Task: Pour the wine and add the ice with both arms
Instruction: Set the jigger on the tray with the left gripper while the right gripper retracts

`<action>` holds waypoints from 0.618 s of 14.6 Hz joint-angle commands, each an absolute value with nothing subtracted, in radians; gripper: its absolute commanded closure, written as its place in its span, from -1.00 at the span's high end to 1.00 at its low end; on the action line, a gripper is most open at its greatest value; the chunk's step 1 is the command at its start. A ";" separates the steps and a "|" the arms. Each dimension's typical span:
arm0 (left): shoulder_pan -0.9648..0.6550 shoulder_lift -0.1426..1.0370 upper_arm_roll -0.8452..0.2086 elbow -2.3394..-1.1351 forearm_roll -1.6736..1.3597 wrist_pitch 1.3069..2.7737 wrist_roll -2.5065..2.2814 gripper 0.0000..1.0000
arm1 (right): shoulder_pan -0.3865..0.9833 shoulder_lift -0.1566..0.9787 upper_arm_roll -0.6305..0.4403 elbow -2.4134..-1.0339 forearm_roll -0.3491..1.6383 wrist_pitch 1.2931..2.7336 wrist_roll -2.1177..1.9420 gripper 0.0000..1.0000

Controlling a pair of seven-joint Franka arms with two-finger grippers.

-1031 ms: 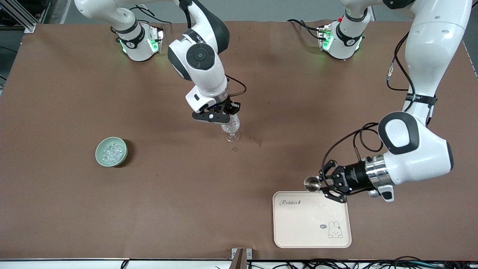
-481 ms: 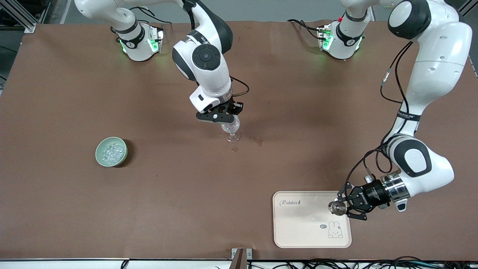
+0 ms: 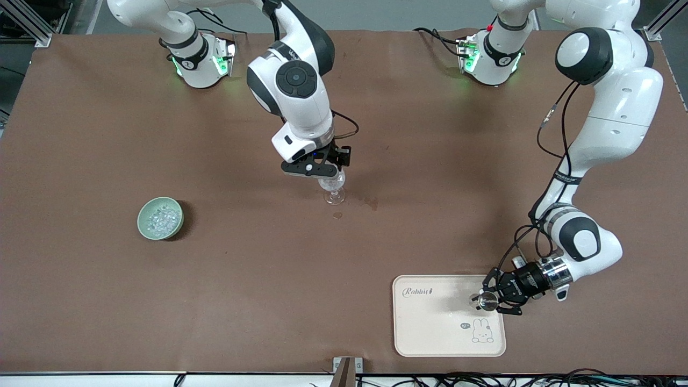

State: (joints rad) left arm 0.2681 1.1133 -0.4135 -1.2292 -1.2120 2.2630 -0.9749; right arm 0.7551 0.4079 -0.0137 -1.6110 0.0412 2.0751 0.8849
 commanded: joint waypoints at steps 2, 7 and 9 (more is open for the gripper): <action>0.287 1.167 -0.423 -1.197 -1.281 2.184 -0.864 -0.97 | 0.639 0.306 -0.034 -1.612 -0.101 1.982 0.862 0.67; 0.285 1.198 -0.425 -1.197 -1.282 2.184 -0.851 -0.83 | 0.378 0.183 -0.034 -1.624 -0.117 1.849 0.562 0.81; 0.285 1.198 -0.423 -1.198 -1.282 2.184 -0.851 -0.63 | 0.278 0.123 -0.034 -1.667 -0.117 1.836 0.435 0.83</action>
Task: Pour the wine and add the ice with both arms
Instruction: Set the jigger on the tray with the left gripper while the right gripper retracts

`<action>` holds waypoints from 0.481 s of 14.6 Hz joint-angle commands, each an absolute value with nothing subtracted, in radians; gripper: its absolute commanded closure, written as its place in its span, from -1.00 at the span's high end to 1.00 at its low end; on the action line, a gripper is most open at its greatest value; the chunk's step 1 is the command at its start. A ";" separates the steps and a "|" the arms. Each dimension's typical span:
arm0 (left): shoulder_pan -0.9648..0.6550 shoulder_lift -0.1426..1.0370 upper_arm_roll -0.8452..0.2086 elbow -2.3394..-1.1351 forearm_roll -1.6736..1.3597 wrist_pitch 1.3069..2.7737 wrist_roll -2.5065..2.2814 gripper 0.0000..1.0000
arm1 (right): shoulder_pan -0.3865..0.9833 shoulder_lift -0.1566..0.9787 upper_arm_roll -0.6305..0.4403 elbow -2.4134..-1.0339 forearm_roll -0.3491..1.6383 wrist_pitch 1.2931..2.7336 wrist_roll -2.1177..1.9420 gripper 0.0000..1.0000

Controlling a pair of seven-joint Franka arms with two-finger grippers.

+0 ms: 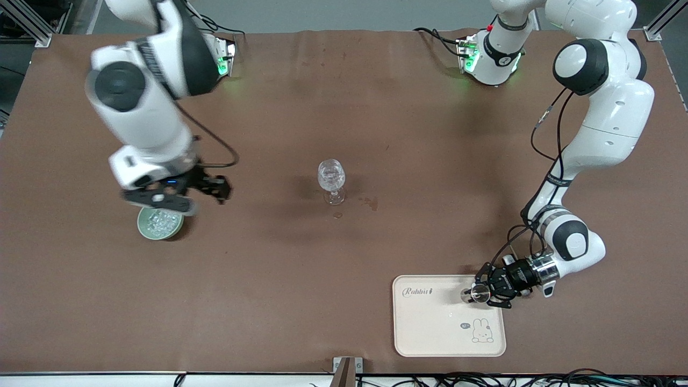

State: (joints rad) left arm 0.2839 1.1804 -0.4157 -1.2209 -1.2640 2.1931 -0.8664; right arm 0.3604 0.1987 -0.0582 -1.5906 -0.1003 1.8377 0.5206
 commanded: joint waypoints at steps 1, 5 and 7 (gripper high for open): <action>0.285 1.197 -0.423 -1.200 -1.282 2.184 -0.853 -0.43 | 0.225 0.095 -0.034 -1.690 -0.117 1.836 0.366 0.83; 0.281 1.166 -0.419 -1.203 -1.258 2.184 -0.853 1.00 | 0.082 0.032 -0.032 -1.703 -0.112 1.780 0.304 0.83; 0.294 1.126 -0.419 -1.212 -1.144 2.184 -0.856 1.00 | 0.057 0.017 -0.034 -1.687 -0.110 1.741 0.301 0.85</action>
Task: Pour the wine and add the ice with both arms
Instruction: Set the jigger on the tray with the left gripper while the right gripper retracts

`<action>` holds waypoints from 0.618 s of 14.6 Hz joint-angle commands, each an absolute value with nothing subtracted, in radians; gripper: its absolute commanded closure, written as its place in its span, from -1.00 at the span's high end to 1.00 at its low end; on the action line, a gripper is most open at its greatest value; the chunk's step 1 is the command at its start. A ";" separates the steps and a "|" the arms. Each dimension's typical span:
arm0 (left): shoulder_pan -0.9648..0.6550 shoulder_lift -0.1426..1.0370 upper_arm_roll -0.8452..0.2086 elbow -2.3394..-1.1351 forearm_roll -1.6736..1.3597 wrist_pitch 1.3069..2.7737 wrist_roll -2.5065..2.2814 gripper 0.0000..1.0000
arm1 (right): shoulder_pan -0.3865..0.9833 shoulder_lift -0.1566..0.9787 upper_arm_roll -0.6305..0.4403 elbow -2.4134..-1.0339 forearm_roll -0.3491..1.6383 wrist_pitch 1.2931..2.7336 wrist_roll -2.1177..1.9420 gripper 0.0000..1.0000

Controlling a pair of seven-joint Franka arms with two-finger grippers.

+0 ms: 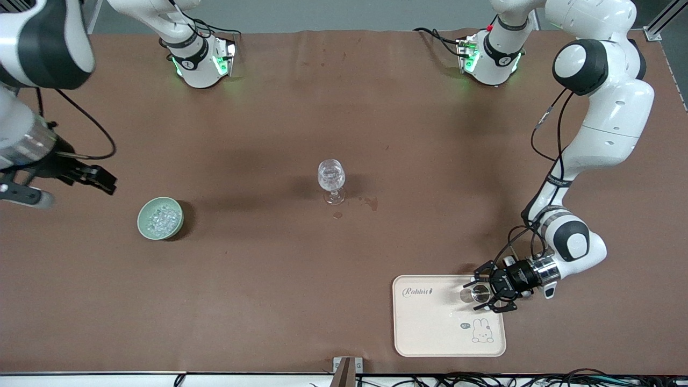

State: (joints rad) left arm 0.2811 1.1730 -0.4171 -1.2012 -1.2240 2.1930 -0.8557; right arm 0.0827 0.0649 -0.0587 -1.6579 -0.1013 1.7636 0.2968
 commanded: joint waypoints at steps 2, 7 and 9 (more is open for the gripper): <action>0.319 1.074 -0.420 -1.221 -0.975 2.177 -0.864 1.00 | 0.028 0.015 -0.034 -1.628 -0.106 1.671 0.256 0.88; 0.402 0.970 -0.420 -1.233 -0.536 2.008 -0.887 1.00 | -0.003 0.020 -0.034 -1.511 -0.085 1.554 0.169 0.93; 0.402 0.913 -0.422 -1.233 -0.378 1.962 -0.885 1.00 | -0.024 0.012 -0.034 -1.511 -0.043 1.508 0.126 0.93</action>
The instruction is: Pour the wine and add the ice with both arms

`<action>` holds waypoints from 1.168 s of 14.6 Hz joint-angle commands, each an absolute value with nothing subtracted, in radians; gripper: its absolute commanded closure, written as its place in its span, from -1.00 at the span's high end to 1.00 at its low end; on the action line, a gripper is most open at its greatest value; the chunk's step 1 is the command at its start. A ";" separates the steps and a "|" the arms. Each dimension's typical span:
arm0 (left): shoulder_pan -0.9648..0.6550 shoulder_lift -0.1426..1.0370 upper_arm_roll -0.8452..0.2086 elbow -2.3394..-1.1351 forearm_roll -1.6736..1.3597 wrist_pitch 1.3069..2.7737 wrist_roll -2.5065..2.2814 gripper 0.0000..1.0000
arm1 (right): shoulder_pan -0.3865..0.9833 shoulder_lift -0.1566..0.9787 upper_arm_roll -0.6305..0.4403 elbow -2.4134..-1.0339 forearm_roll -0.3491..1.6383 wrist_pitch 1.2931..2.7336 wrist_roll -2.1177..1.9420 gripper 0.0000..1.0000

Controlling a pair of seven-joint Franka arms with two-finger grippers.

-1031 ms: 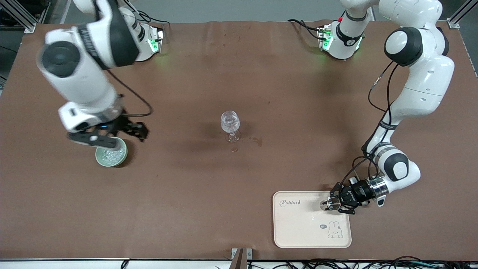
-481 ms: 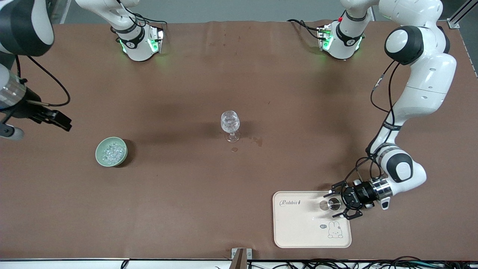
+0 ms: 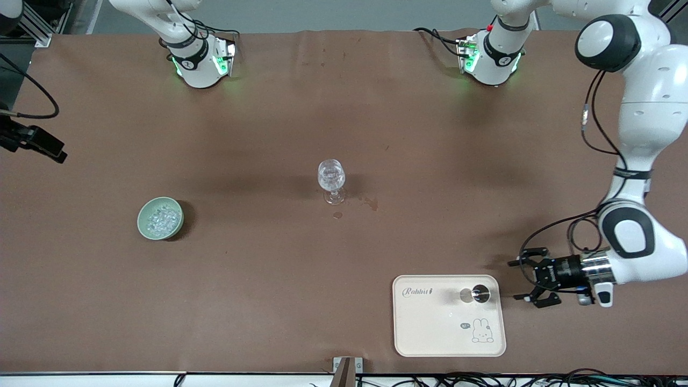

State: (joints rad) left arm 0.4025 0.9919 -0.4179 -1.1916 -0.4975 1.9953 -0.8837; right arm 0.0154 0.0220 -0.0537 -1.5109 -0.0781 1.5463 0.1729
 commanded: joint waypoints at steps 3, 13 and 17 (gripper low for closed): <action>0.394 0.809 -0.431 -1.230 -0.206 1.861 -0.877 1.00 | -0.025 -0.014 -0.034 -1.532 -0.022 1.490 0.103 0.92; 0.360 0.473 -0.566 -1.235 0.199 1.623 -0.522 1.00 | -0.014 -0.020 -0.023 -1.534 -0.015 1.479 0.012 1.00; 0.359 0.344 -0.549 -1.264 0.212 1.548 -0.306 1.00 | -0.008 -0.020 -0.021 -1.534 -0.014 1.486 -0.049 1.00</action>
